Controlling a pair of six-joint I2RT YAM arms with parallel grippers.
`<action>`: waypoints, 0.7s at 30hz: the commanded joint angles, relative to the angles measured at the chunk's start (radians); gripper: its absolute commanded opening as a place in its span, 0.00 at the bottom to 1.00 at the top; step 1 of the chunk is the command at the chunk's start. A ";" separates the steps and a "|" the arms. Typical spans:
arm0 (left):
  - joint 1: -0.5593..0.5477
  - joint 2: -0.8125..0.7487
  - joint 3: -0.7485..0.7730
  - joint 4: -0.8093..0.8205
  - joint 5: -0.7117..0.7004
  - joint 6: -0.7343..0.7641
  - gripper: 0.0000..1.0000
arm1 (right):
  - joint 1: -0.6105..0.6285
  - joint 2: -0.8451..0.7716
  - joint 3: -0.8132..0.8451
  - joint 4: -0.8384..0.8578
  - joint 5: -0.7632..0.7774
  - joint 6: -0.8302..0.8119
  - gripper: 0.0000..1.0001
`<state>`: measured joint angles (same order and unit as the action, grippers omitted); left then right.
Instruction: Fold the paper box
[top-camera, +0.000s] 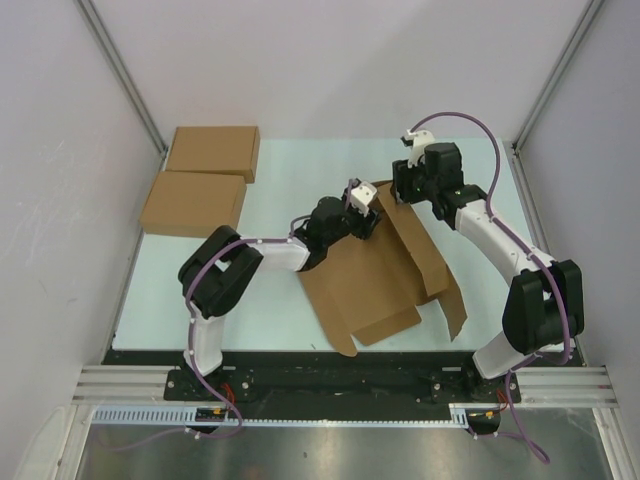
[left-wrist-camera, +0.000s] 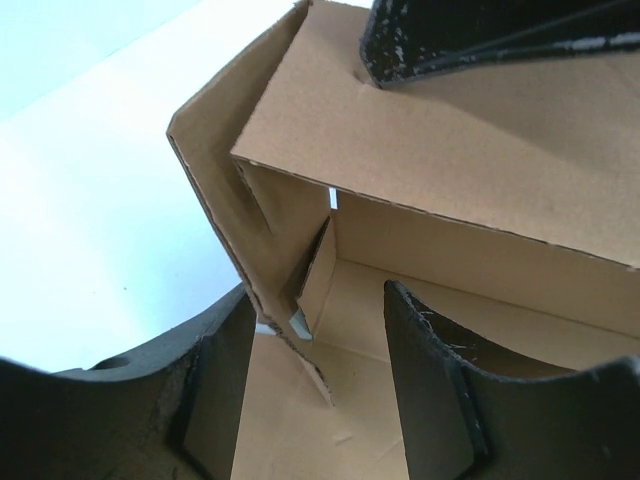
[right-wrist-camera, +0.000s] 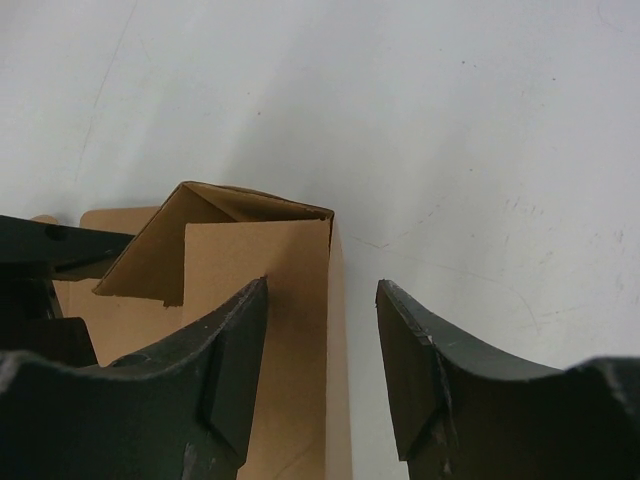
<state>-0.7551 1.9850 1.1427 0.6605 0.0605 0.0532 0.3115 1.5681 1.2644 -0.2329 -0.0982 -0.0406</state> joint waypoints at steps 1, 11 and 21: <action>-0.001 -0.048 -0.018 0.079 0.041 0.005 0.59 | 0.009 0.044 -0.028 -0.118 0.005 -0.002 0.54; -0.001 -0.041 -0.035 0.091 0.058 -0.033 0.58 | -0.008 0.047 -0.028 -0.115 -0.030 0.036 0.60; 0.003 -0.094 -0.086 0.145 0.051 -0.038 0.59 | -0.040 0.053 -0.028 -0.103 -0.124 0.071 0.60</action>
<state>-0.7540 1.9720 1.0798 0.7368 0.0826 0.0250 0.2680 1.5787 1.2644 -0.2379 -0.1909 0.0307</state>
